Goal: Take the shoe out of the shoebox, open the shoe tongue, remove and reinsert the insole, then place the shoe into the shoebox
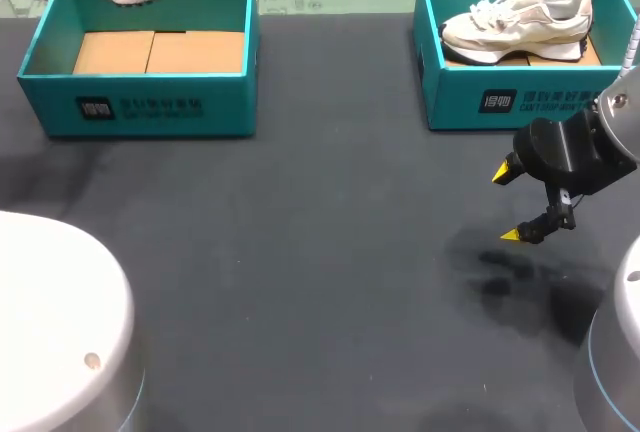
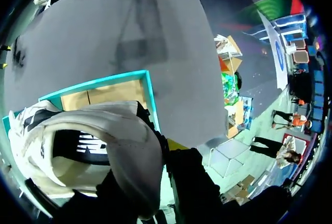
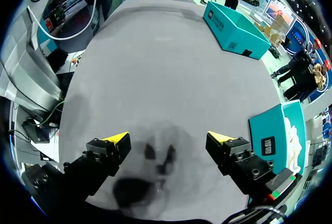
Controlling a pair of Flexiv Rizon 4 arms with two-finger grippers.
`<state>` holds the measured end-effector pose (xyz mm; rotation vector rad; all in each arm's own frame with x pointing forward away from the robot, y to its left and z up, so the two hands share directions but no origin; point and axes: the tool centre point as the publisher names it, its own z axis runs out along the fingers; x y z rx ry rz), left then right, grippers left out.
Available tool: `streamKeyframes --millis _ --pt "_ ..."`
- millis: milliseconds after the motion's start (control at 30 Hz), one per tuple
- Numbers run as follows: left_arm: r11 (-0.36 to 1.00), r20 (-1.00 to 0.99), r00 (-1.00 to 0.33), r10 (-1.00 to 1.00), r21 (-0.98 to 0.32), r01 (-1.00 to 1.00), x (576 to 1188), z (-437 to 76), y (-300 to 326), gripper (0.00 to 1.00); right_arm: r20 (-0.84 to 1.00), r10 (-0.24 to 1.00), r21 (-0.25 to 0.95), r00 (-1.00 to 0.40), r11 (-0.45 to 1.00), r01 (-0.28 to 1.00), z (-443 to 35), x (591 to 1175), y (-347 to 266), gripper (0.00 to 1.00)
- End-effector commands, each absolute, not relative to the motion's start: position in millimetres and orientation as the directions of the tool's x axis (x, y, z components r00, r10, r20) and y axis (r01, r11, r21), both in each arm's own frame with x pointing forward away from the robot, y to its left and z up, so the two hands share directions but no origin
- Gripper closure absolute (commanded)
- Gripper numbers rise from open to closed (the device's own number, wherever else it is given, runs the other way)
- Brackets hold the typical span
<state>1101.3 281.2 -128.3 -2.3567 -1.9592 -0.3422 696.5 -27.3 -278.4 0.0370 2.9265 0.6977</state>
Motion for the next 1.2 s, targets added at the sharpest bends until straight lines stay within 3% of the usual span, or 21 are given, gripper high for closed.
streamKeyframes --millis 33,433,833,1200 --pt "-0.188 0.202 0.163 0.966 0.108 0.976 1102.6 -148.2 277.3 1.0 -0.126 0.056 0.449 -0.99 0.893 -0.007 -279.1 695.0 -27.2 0.0" --pt "-0.117 0.213 0.1 0.972 0.07 0.991 1122.2 -193.3 258.7 1.0 -0.126 0.056 0.449 -0.99 0.893 -0.007 -279.1 695.0 -27.2 0.0" --pt "-0.117 0.213 0.1 0.972 0.07 0.991 1122.2 -193.3 258.7 1.0 -0.126 0.056 0.449 -0.99 0.893 -0.007 -279.1 695.0 -27.2 0.0" --pt "-0.109 0.261 0.106 0.959 -0.002 0.994 1130.4 -245.3 247.5 1.0 -0.126 0.056 0.449 -0.99 0.893 -0.007 -279.1 695.0 -27.2 0.0"
